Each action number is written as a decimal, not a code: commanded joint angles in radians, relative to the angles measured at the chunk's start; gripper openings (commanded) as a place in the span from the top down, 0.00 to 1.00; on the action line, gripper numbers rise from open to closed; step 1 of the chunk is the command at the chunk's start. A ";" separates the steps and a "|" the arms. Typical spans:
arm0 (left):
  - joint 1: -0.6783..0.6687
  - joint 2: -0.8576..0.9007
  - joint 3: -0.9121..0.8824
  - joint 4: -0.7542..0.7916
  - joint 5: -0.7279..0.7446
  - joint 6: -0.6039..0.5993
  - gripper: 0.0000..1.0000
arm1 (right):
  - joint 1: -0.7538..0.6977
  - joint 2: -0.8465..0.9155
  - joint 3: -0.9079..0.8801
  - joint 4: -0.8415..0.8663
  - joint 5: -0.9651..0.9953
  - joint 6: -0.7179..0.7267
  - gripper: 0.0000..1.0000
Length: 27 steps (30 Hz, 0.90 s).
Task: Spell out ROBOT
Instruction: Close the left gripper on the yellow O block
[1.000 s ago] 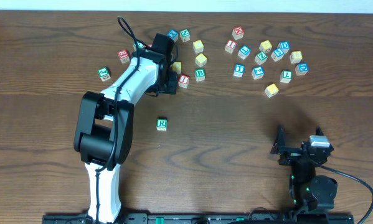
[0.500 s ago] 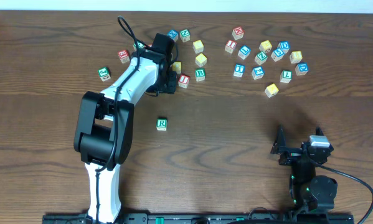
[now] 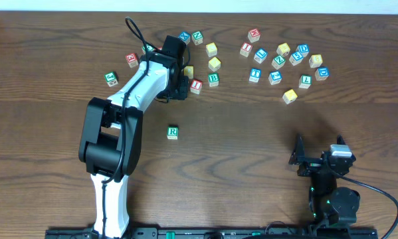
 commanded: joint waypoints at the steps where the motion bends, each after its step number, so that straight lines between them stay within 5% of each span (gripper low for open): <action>1: 0.001 0.008 0.016 -0.003 -0.016 0.000 0.60 | 0.000 -0.006 -0.002 -0.004 0.008 0.010 0.01; 27: 0.001 0.008 0.016 -0.003 -0.016 0.000 0.66 | 0.000 -0.006 -0.002 -0.004 0.008 0.010 0.01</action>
